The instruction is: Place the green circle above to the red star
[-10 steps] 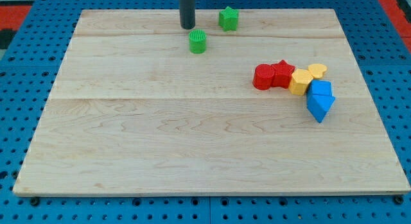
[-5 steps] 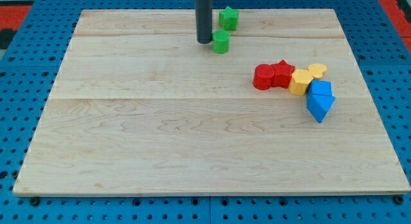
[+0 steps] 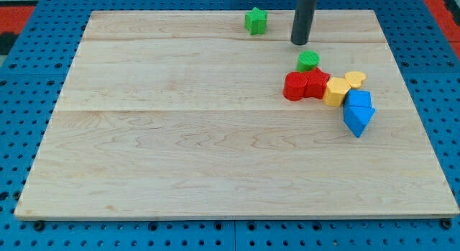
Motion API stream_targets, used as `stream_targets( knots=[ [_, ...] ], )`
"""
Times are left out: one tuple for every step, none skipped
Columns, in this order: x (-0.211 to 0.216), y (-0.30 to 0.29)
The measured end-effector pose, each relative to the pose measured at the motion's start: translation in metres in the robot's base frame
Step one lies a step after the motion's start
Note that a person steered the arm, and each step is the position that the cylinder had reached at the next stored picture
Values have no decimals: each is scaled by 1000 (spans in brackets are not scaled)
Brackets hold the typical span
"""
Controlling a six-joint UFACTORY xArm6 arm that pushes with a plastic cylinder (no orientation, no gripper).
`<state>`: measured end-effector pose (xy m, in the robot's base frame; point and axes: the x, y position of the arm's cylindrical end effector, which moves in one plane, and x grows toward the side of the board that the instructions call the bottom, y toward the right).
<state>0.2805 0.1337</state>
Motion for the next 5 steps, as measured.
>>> stream_targets(
  knots=[
    [0,12],
    [0,16],
    [11,25],
    [23,32],
    [22,18]
  ],
)
